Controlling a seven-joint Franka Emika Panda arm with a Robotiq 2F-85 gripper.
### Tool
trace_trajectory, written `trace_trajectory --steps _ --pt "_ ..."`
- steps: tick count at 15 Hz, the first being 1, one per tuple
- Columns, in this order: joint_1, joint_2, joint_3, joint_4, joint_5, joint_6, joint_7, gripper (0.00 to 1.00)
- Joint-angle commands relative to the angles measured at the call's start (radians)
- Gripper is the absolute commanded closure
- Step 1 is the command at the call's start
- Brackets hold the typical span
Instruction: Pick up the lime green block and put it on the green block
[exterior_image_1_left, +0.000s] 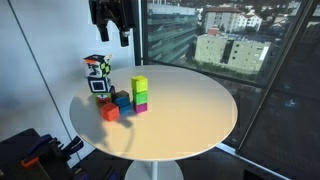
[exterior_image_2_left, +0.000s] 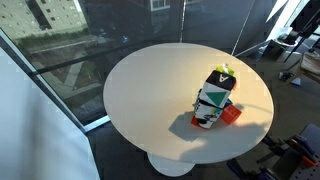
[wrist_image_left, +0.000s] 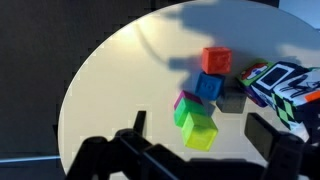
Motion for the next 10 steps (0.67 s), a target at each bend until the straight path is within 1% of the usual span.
trace_trajectory --steps 1,10 --pt "-0.01 -0.006 0.009 -0.003 0.004 0.004 -0.001 0.0" --pt "-0.01 -0.003 0.009 -0.007 0.004 0.006 -0.001 0.0"
